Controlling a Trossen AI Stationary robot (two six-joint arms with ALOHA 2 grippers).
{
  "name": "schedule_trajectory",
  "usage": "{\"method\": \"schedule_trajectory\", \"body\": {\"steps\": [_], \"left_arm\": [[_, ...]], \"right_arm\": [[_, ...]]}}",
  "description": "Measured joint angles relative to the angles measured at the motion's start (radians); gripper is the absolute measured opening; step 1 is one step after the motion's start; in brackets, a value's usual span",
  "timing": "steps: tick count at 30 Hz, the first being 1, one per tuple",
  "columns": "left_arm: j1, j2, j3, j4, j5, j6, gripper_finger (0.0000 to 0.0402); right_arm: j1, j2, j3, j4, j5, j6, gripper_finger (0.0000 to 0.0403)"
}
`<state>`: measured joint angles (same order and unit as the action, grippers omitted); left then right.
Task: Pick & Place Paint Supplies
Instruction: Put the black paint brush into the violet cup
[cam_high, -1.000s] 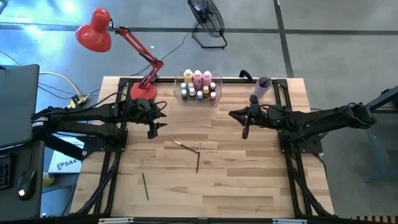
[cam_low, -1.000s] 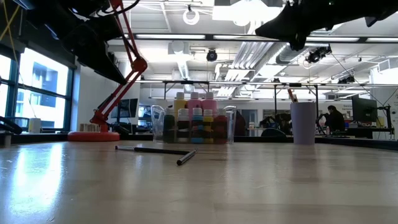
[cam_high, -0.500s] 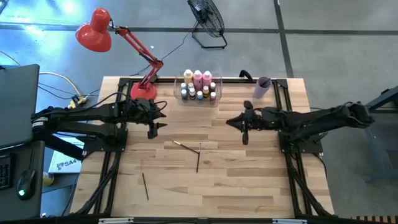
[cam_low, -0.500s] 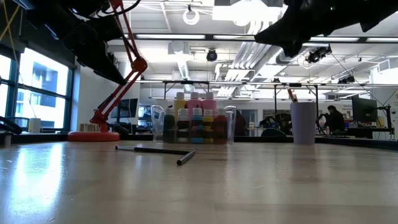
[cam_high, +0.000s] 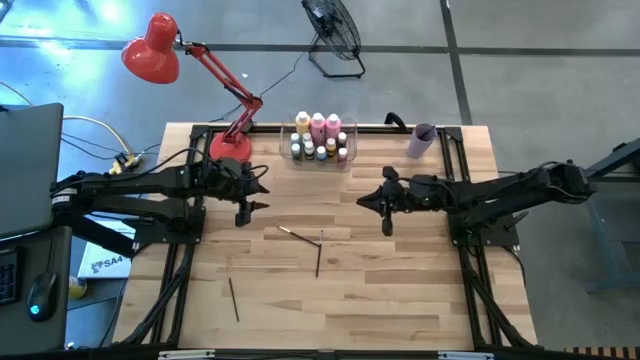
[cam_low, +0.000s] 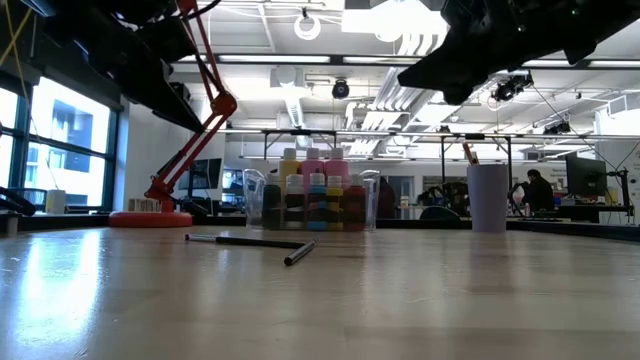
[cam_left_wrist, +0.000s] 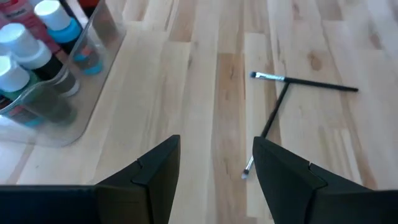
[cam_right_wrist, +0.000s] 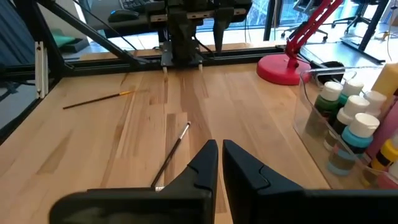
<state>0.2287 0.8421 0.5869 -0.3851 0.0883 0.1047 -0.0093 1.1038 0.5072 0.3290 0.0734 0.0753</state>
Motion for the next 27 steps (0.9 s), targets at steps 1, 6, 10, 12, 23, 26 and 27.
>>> {"method": "schedule_trajectory", "body": {"steps": [1, 6, 10, 12, 23, 26, 27], "left_arm": [[0.0, 0.0, 0.0, 0.005, 0.003, -0.002, 0.0198], [0.0, 0.0, 0.0, 0.044, 0.003, -0.002, 0.0198], [0.0, 0.0, 0.0, 0.045, 0.016, 0.004, 0.0198], [0.0, 0.0, 0.0, 0.053, 0.037, 0.003, 0.0198], [0.0, 0.104, 0.028, 0.178, 0.111, 0.124, 0.0198], [0.0, 0.192, 0.074, 0.124, 0.112, 0.205, 0.0198], [0.0, 0.223, 0.092, 0.097, 0.112, 0.229, 0.0198]], "right_arm": [[0.0, 0.0, 0.0, 0.001, 0.0, 0.0, 0.0015], [0.0, 0.0, 0.0, -0.002, 0.002, 0.0, 0.0015], [0.0, 0.0, 0.0, -0.002, 0.002, 0.0, 0.0015], [0.0, 0.0, 0.0, -0.003, 0.002, 0.0, 0.0015], [0.0, 0.0, 0.0, -0.003, 0.002, -0.001, 0.0015], [0.0, 0.0, 0.0, -0.003, 0.002, -0.001, 0.0015], [0.0, 0.0, 0.0, -0.003, 0.002, -0.001, 0.0015]]}}
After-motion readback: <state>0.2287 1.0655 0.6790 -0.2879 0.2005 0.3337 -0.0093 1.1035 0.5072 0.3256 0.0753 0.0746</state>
